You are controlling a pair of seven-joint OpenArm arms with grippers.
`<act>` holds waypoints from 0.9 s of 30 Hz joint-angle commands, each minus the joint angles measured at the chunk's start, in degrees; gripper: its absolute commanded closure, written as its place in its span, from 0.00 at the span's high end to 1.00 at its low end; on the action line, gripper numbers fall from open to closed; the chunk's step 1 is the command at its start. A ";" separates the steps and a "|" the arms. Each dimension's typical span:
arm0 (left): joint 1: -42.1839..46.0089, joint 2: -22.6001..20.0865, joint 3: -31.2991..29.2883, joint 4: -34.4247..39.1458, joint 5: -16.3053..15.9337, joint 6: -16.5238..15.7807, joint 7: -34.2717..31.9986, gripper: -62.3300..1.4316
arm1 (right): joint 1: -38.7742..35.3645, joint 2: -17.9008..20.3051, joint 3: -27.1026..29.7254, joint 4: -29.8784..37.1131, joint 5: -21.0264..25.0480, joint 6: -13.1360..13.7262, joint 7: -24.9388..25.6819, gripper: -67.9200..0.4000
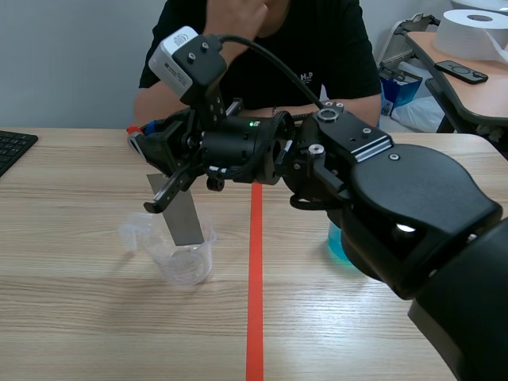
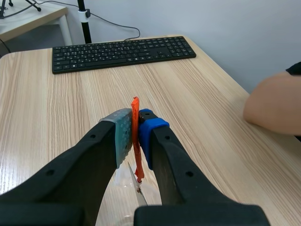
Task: Do the redox reaction experiment.
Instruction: 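Put the plate into the left beaker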
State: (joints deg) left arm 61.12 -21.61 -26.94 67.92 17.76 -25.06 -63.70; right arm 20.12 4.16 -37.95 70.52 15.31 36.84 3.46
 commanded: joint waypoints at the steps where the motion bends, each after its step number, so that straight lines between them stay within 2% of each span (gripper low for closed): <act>1: 0.76 -0.33 -0.31 0.72 -0.79 0.07 -1.25 0.07 | 1.62 -0.07 0.35 0.33 -0.15 -0.04 1.70 0.03; 11: 0.76 -0.33 -0.31 0.72 -0.72 0.07 -0.52 0.07 | 1.62 -0.04 0.35 0.00 -4.07 -0.02 2.05 0.03; 13: 0.79 -0.31 -0.31 0.72 -0.74 0.07 0.07 0.07 | 1.62 -0.04 0.35 0.00 -4.66 0.00 2.05 0.05; 15: 0.79 -0.31 -0.31 0.72 -0.74 0.07 0.59 0.13 | 1.60 -0.04 0.35 0.00 -4.81 0.04 1.97 0.10; 18: 0.81 -0.15 -0.31 0.72 -0.76 0.09 0.52 0.25 | 1.60 -0.04 0.35 0.00 -6.08 0.07 1.88 0.11; 21: 0.81 -0.15 -0.31 0.72 -0.76 0.09 0.52 0.28 | 1.60 -0.02 0.35 0.00 -6.19 0.50 1.79 0.11; 24: 0.81 -0.15 -0.31 0.72 -0.76 0.09 0.48 0.28 | 1.60 -0.07 0.35 0.00 -6.16 1.53 1.84 0.24; 27: 0.81 -0.15 -0.31 0.72 -0.76 0.09 0.48 0.29 | 1.60 -0.07 0.35 0.02 -6.10 4.39 1.92 0.42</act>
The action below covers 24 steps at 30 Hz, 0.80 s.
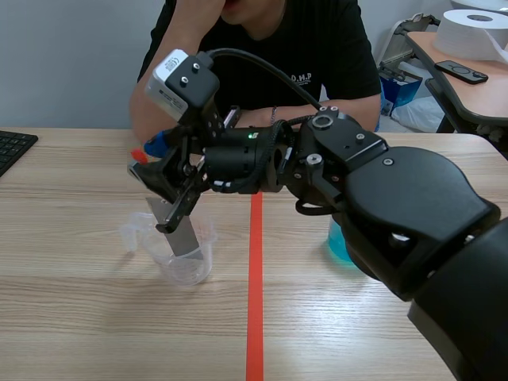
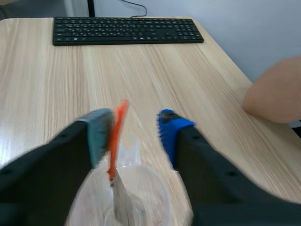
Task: Do the redox reaction experiment.
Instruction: 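Put the plate into the left beaker, then return to the home posture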
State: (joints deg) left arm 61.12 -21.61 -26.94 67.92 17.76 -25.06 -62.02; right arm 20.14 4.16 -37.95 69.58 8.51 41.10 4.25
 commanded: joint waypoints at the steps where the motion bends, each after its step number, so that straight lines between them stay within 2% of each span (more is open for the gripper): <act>1: 0.81 -0.15 -0.31 0.72 -0.76 0.09 -1.18 0.29 | 1.57 -0.07 0.28 0.96 0.70 1.29 1.38 0.48; 7: 0.79 -0.17 -0.31 0.72 -0.76 0.09 -1.20 0.32 | 1.60 -0.07 -2.23 0.96 1.31 1.62 4.15 0.83; 9: 0.79 -0.17 -0.31 0.72 -0.76 0.09 -1.20 0.35 | 1.44 -0.07 -3.19 0.96 3.19 1.62 4.33 0.97; 10: 0.79 -0.17 -0.31 0.72 -0.76 0.09 -1.20 0.36 | 1.42 -0.07 -3.58 0.96 4.28 1.62 4.33 1.00; 15: 0.85 -0.17 -0.31 0.72 -0.76 0.09 -1.20 0.36 | 1.46 -0.04 -3.98 0.98 7.13 1.62 3.50 1.00; 16: 0.96 -0.17 -0.31 0.74 -0.76 0.11 -1.29 0.38 | 1.46 0.00 -3.80 0.98 7.50 1.62 3.26 1.00; 20: 2.10 -0.17 -0.31 0.79 -0.81 0.13 -1.75 0.62 | 1.44 1.09 -3.69 1.42 8.70 1.33 2.95 1.00; 24: 4.39 -0.15 -0.31 0.79 -0.79 0.13 -2.91 0.87 | 1.29 3.93 -3.69 3.48 10.78 -1.25 2.97 1.00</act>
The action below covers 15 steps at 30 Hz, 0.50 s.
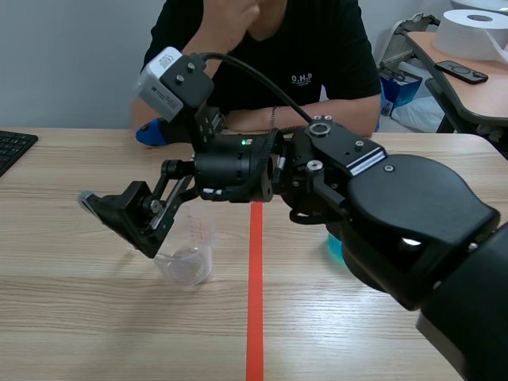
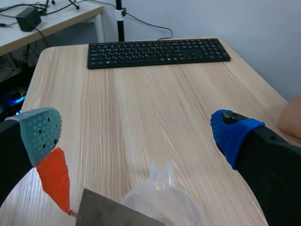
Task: Do the redox reaction experiment.
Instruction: 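Return to the home posture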
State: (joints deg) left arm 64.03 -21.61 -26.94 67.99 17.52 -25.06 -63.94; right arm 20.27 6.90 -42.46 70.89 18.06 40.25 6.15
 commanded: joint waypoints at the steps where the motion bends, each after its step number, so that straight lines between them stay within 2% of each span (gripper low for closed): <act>1: 2.16 -0.15 -0.31 0.72 -0.55 0.13 -0.98 0.94 | 1.07 2.49 0.81 3.30 2.23 -1.25 1.07 1.00; 2: 2.78 -0.11 -0.28 0.72 -0.55 0.13 -0.98 1.00 | 0.87 3.82 0.81 4.46 3.19 -1.77 1.11 1.00; 11: 8.83 2.29 -0.24 0.72 -0.33 0.50 -1.05 1.00 | -3.76 18.69 1.36 16.17 10.60 -6.23 1.36 1.00; 15: 10.86 4.48 -0.13 0.72 -0.20 0.55 -1.14 1.00 | -8.17 24.92 3.67 20.52 13.94 -6.43 1.31 1.00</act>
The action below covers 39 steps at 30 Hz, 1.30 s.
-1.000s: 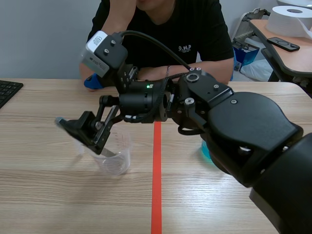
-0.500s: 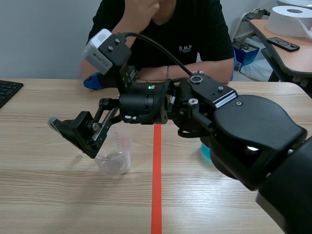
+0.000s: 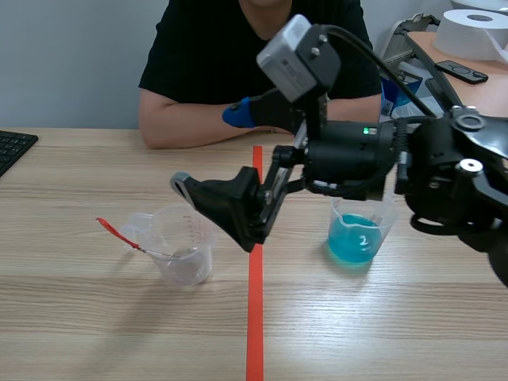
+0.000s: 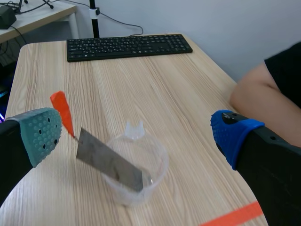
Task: Do the redox reaction experiment.
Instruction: 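Return to the home posture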
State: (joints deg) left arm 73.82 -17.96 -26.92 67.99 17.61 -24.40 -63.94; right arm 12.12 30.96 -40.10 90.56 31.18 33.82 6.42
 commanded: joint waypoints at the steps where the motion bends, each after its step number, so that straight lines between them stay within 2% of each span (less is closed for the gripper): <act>1: 1.62 1.27 -0.13 0.72 -0.20 -0.04 -1.20 1.00 | -1.20 2.32 1.97 1.84 1.49 0.00 1.05 1.00; 8: 1.62 2.97 -0.11 0.72 -0.28 2.91 -2.67 1.00 | -10.64 11.28 7.76 6.60 5.60 0.00 1.49 1.00; 13: 1.62 3.48 -0.11 0.59 -0.24 3.76 -2.51 1.00 | -17.92 15.43 12.96 9.90 7.04 0.00 1.99 1.00; 17: 1.62 5.20 -0.11 0.76 -0.26 4.55 -5.35 1.00 | -23.63 17.79 16.85 12.79 7.04 -0.02 2.16 1.00; 22: 1.62 7.02 -0.11 1.27 -0.63 6.12 -8.76 1.00 | -30.42 19.32 21.24 15.63 6.97 -1.33 2.62 1.00; 29: 1.62 8.59 -0.09 6.08 -0.70 6.29 -8.74 1.00 | -38.01 19.67 26.99 18.53 6.86 -1.73 2.97 1.00; 39: 1.62 8.55 2.45 13.40 -6.75 6.08 -8.20 1.00 | -43.56 19.67 31.19 19.02 5.84 -4.20 2.99 1.00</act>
State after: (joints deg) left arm 75.31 -9.67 -24.99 80.31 11.35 -18.22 -71.40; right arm -32.05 50.02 -9.10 108.71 36.67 30.04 8.56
